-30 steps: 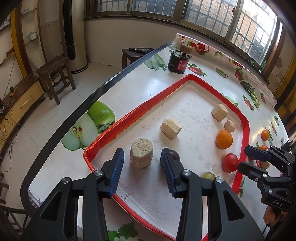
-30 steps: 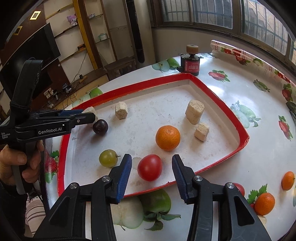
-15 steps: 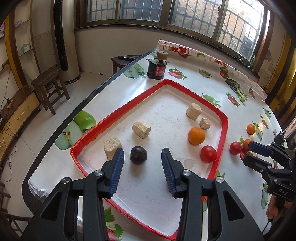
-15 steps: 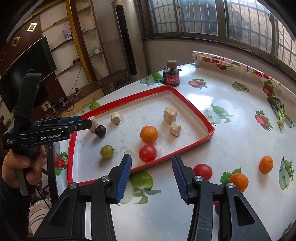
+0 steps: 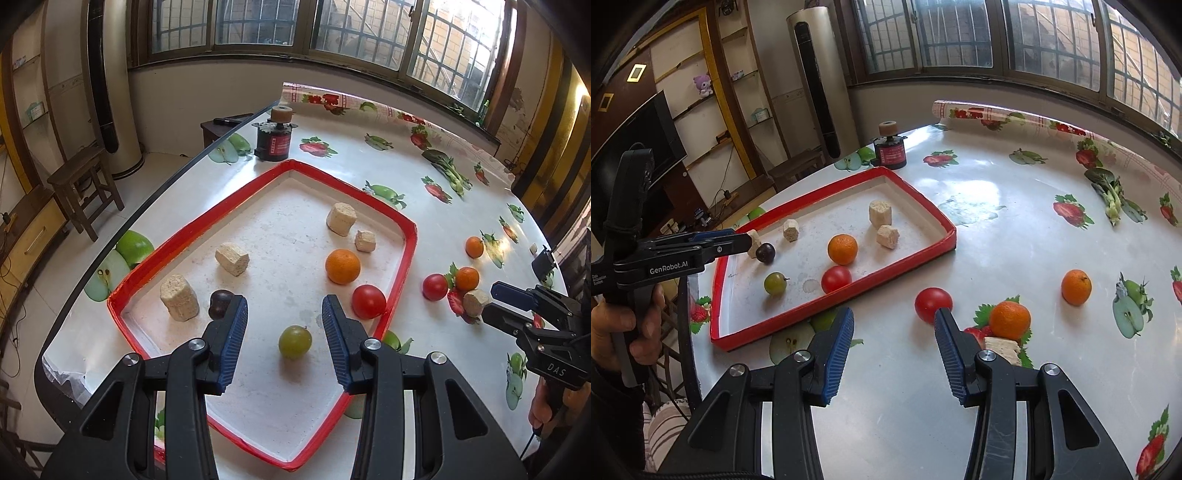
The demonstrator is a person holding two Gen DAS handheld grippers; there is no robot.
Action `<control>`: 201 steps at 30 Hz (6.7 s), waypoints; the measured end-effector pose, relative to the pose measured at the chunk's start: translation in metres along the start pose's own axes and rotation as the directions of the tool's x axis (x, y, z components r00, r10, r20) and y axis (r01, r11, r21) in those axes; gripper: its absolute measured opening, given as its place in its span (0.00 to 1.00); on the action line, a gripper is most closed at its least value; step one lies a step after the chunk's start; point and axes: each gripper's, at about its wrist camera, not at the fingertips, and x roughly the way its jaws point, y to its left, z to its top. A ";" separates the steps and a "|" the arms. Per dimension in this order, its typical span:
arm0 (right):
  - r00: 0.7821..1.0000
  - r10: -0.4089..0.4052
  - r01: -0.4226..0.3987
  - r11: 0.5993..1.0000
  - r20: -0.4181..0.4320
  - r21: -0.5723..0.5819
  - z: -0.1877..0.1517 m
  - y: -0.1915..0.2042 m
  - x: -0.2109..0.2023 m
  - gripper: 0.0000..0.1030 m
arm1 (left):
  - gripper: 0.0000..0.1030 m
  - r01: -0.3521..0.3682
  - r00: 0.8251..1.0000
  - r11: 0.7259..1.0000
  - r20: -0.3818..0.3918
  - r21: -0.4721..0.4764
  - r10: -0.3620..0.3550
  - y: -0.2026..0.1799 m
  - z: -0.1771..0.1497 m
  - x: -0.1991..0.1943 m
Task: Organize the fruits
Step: 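Move both grippers back toward the remaining tomato and block, then grasp a red tomato with the left gripper while the right gripper grasps a wooden block, then carry the tomato and block over the red tray with both grippers, then open both grippers to release the tomato and block into the tray, then move both grippers toward the two oranges on the tablecloth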
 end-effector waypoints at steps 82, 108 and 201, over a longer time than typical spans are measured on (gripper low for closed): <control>0.998 -0.056 0.056 0.993 -0.003 0.104 -0.018 -0.050 -0.014 0.32 | 0.28 0.192 0.981 0.971 -0.069 0.143 -0.184 -0.112 -0.008 0.029; 1.000 0.002 -0.002 1.000 -0.017 0.002 0.009 0.006 0.009 0.32 | 0.28 0.132 0.991 0.990 -0.021 0.048 -0.131 -0.046 -0.006 0.010; 0.993 -0.115 0.112 0.982 0.011 0.150 0.015 -0.071 0.000 0.58 | 0.48 0.139 0.990 0.987 -0.047 0.083 -0.136 -0.073 -0.021 0.002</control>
